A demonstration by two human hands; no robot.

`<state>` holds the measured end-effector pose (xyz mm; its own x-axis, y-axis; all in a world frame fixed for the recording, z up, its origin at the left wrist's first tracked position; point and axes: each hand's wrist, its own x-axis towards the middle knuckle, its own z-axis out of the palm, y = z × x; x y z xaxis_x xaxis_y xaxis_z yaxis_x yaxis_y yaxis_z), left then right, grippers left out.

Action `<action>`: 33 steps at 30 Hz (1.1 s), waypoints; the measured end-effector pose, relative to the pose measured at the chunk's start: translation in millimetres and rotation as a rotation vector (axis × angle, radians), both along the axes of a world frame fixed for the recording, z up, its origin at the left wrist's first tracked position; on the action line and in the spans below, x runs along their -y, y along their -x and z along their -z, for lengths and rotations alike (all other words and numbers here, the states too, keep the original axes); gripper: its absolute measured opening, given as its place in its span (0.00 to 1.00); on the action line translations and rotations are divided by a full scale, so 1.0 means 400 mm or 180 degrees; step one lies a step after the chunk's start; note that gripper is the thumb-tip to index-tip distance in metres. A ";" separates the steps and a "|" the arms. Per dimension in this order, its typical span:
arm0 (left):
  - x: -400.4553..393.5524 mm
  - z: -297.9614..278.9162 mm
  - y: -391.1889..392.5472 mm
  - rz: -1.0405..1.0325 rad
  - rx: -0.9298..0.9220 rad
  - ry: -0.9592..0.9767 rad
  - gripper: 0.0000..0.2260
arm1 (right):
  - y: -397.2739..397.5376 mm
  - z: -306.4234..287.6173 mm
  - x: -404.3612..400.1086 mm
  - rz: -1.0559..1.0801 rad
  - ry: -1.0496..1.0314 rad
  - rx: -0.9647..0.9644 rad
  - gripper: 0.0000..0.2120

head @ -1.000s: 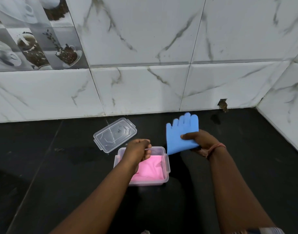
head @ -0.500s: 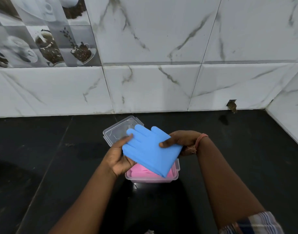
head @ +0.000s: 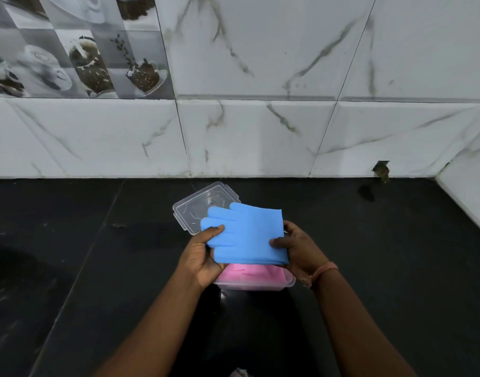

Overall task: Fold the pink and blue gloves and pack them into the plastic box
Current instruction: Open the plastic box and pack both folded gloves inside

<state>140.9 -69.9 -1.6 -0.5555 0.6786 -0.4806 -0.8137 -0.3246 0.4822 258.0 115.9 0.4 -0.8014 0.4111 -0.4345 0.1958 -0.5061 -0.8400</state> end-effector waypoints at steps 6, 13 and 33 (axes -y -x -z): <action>0.027 0.004 0.013 0.0381 -0.0960 0.1117 0.13 | -0.033 0.005 -0.014 -0.0308 -0.0665 0.0825 0.22; -0.012 0.008 0.015 0.0630 -0.2835 0.2689 0.14 | -0.015 -0.017 0.063 -0.0426 -0.2025 0.1396 0.25; -0.002 0.040 -0.027 0.2560 -0.6585 0.3896 0.33 | -0.015 0.039 0.080 -0.2571 -0.4981 0.1725 0.47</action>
